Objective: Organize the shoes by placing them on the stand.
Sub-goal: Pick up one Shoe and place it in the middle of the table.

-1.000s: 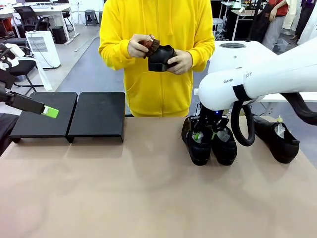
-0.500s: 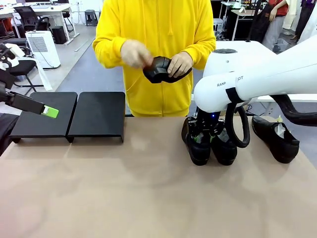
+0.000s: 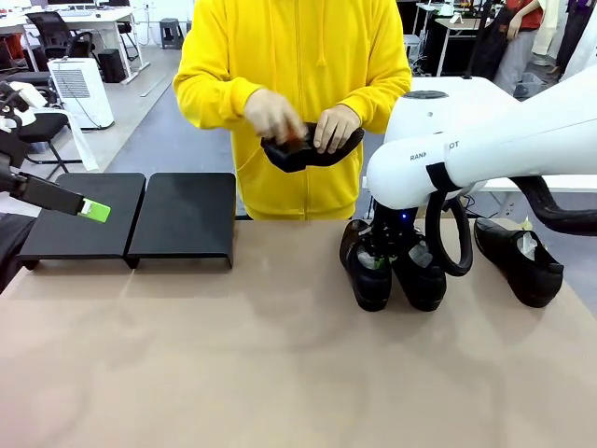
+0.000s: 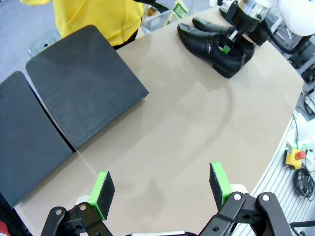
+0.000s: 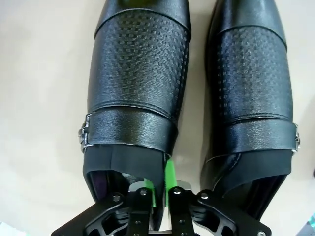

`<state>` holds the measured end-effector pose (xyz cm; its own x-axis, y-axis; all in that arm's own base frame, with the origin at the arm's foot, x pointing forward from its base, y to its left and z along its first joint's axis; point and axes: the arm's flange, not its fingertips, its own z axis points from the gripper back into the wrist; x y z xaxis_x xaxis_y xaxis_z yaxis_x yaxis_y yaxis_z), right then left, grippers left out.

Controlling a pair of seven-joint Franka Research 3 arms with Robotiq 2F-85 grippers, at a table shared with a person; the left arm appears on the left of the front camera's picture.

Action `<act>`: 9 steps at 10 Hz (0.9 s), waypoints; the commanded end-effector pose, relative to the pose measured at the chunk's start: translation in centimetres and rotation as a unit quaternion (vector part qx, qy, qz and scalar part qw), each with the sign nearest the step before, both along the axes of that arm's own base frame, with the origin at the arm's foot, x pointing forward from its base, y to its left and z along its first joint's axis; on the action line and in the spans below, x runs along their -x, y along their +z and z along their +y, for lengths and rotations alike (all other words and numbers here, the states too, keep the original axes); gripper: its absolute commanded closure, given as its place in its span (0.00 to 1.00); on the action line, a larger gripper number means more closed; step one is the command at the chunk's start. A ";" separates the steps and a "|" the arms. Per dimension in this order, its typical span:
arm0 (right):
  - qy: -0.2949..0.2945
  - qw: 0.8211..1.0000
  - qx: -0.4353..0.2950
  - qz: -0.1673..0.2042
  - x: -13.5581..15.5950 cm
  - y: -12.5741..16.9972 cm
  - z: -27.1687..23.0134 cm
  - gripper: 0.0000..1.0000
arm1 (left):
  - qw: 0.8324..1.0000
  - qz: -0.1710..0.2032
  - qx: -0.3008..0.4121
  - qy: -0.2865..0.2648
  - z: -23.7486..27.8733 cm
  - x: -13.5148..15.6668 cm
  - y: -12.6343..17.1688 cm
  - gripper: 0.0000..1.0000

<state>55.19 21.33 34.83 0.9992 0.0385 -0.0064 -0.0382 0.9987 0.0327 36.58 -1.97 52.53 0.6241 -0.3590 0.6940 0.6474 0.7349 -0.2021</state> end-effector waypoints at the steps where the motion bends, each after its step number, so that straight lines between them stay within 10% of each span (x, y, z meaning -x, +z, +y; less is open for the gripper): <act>1: -0.011 1.000 0.011 0.006 0.2 -0.2 0.4 1.00 | 1.000 -0.004 0.009 -0.009 0.2 -0.1 -0.1 0.00; 7: 0.006 0.998 -0.024 -0.055 11.4 9.3 2.8 1.00 | 1.000 -0.004 0.009 -0.009 0.2 -0.1 -0.1 0.00; 9: 0.032 0.996 -0.085 -0.017 15.9 9.6 5.0 1.00 | 1.000 -0.004 0.009 -0.009 0.2 -0.1 -0.1 0.00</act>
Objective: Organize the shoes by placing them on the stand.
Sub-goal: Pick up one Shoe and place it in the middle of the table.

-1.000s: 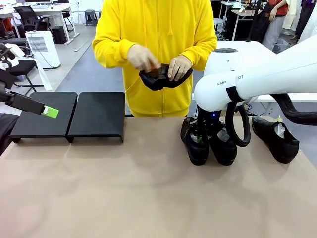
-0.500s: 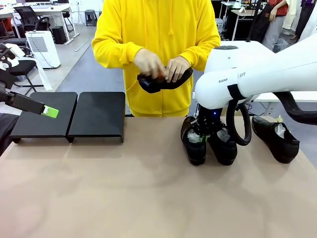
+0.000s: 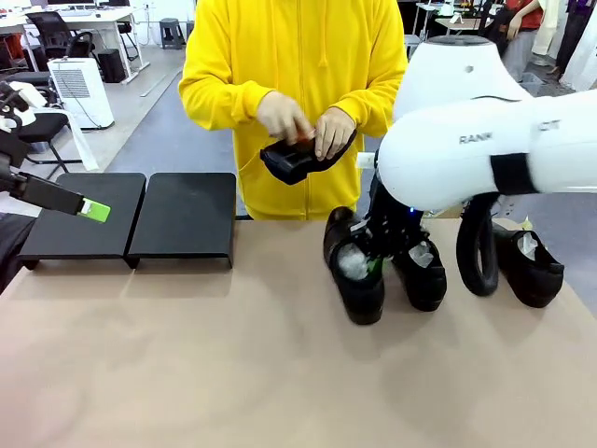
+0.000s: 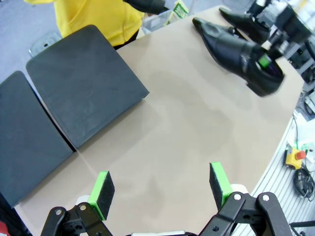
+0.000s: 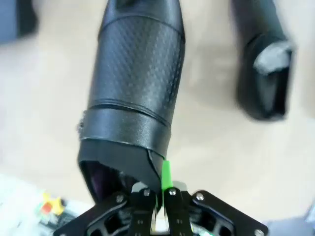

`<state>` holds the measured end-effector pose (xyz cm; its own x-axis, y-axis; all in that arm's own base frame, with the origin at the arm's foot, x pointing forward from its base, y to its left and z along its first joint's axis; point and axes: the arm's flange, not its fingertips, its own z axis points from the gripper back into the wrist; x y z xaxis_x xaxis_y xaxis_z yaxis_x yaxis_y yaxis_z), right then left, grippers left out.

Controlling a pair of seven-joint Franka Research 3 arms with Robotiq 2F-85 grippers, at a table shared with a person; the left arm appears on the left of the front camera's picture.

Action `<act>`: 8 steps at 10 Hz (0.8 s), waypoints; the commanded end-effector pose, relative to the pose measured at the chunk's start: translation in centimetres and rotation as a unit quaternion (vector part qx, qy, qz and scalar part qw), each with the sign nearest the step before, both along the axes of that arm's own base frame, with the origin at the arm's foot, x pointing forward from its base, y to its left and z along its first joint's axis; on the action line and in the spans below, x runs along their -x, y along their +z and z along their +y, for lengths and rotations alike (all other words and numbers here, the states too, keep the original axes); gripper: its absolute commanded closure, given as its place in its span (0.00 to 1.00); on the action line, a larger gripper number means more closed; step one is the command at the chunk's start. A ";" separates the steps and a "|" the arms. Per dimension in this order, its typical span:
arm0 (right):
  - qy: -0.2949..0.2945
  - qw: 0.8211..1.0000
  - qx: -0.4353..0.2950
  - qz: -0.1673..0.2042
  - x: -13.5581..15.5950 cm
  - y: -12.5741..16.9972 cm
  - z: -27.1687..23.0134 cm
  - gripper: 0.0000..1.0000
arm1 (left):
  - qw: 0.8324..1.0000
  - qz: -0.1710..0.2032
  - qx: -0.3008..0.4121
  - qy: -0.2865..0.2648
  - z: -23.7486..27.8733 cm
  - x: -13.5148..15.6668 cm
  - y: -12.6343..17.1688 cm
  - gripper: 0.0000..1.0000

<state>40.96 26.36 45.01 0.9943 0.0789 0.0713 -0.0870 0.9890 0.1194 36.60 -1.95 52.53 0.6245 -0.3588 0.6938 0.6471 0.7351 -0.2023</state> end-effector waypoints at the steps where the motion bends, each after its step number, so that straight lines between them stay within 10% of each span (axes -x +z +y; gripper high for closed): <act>1: 0.018 0.997 -0.060 0.036 2.6 -1.2 1.2 1.00 | 1.000 -0.004 0.009 -0.009 0.2 -0.1 -0.1 0.00; 8: 0.043 0.978 -0.138 0.153 7.6 -5.8 7.1 1.00 | 1.000 -0.004 0.009 -0.009 0.2 -0.1 -0.1 0.00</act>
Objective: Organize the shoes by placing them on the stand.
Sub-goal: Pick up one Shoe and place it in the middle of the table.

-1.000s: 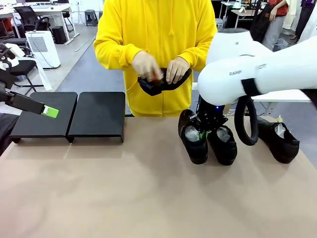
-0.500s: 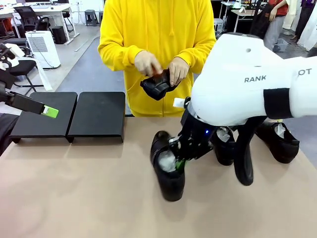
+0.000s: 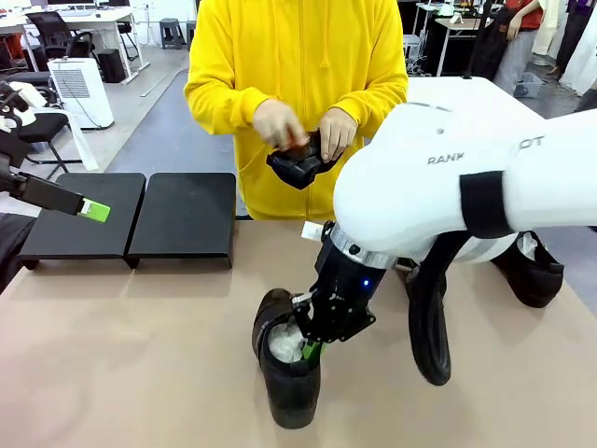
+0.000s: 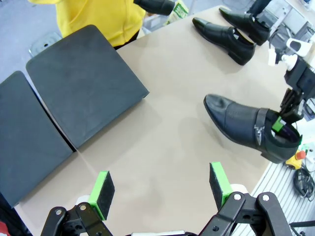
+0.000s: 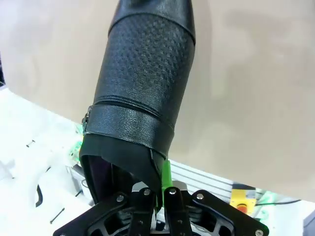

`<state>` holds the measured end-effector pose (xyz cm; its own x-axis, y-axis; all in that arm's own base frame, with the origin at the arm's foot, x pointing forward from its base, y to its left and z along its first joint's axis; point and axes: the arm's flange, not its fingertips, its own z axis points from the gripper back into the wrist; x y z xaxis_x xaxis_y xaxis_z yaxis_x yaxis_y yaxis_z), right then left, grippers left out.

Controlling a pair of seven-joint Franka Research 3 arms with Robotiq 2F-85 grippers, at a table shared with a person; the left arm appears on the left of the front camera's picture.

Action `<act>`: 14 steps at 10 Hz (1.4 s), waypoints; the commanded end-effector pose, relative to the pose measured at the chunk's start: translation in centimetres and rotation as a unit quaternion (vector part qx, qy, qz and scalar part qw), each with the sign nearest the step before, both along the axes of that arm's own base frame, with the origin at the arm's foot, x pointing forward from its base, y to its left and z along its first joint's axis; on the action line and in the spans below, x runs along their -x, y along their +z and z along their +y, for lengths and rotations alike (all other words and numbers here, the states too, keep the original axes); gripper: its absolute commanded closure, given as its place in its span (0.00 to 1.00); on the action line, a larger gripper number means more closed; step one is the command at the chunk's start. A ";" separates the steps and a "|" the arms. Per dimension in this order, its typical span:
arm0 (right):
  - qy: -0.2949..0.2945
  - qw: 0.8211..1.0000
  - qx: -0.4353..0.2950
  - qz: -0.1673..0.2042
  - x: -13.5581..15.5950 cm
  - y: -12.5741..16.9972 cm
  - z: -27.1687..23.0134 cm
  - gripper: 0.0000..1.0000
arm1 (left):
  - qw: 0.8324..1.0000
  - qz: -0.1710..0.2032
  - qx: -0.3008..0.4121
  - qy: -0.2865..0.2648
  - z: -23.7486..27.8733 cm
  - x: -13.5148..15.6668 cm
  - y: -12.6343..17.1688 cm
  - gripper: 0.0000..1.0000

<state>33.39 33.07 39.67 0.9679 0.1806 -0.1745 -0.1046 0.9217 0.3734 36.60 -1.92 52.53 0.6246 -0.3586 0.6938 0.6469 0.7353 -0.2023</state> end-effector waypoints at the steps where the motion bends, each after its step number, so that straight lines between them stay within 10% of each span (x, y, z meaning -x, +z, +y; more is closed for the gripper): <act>1: -0.010 0.999 -0.026 0.023 -0.1 -1.6 1.0 1.00 | 1.000 -0.004 0.009 -0.010 0.1 -0.1 -0.1 0.00; 4: -0.026 0.999 -0.022 0.023 0.0 -3.8 2.7 0.94 | 1.000 -0.004 0.009 -0.010 0.1 -0.1 -0.1 0.00; 9: -0.015 0.999 -0.027 0.036 0.9 -4.0 3.0 0.00 | 1.000 -0.004 0.009 -0.010 0.1 -0.1 -0.1 0.00; 14: 0.029 0.998 0.049 -0.029 1.7 -1.1 0.2 0.00 | 1.000 -0.004 0.009 -0.010 0.1 -0.1 -0.1 0.00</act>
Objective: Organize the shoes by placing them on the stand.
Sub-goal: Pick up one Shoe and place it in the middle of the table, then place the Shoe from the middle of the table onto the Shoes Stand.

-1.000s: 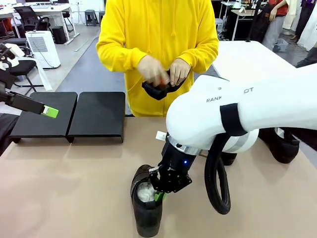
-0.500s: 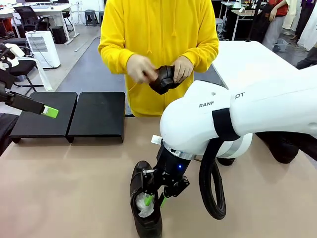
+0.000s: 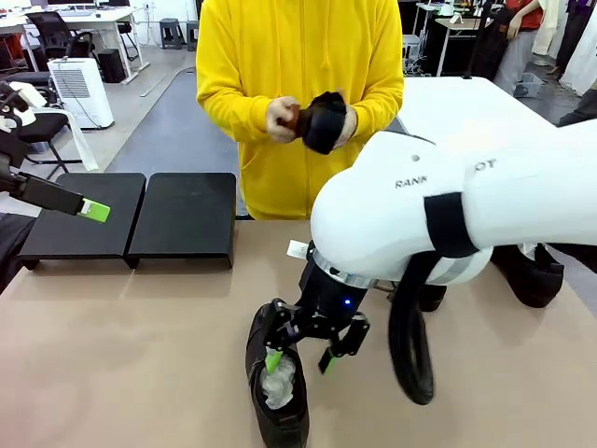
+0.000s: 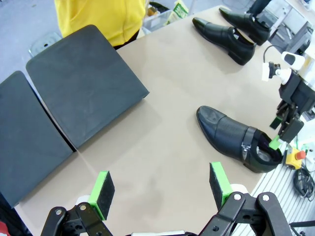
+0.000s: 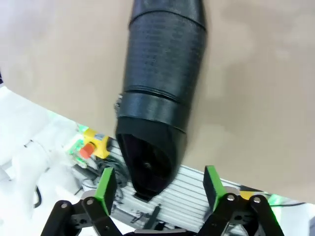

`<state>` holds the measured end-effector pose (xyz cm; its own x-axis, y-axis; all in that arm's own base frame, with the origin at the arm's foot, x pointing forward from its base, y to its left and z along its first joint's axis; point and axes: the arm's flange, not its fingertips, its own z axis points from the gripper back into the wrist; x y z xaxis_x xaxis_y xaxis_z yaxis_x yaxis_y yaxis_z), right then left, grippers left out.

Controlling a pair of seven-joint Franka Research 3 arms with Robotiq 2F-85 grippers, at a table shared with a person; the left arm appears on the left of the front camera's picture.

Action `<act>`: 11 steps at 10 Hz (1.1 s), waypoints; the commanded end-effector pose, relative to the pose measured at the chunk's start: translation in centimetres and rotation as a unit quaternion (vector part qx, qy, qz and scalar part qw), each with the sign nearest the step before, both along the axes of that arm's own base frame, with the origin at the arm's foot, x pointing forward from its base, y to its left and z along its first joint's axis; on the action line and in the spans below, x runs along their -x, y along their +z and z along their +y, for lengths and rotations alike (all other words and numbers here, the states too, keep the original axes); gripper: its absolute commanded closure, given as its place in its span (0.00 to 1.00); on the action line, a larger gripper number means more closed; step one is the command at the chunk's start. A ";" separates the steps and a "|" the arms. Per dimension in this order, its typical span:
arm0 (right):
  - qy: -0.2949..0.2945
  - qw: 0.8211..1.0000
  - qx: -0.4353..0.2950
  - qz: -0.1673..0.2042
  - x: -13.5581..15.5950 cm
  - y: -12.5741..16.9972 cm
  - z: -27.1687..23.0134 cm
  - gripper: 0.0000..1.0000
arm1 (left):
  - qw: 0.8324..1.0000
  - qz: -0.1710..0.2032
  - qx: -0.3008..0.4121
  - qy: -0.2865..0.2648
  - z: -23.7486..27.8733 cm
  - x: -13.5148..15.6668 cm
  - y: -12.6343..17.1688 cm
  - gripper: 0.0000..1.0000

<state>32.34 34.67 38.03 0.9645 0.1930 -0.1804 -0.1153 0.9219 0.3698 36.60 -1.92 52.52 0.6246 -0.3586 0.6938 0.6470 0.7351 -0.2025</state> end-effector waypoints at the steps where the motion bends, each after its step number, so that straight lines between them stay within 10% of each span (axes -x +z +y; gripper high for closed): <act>1: -0.017 1.000 -0.021 0.016 -0.3 -0.6 0.7 0.00 | 1.000 -0.004 0.009 -0.009 0.1 -0.1 -0.1 0.00; 11: -0.012 1.000 -0.007 0.017 -0.2 -0.8 0.3 0.00 | 1.000 -0.004 0.009 -0.009 0.1 -0.1 -0.1 0.00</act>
<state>32.55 34.93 37.18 0.9621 0.1731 -0.2107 -0.0807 0.9189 0.3862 36.60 -1.92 52.53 0.6243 -0.3587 0.6940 0.6472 0.7349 -0.2023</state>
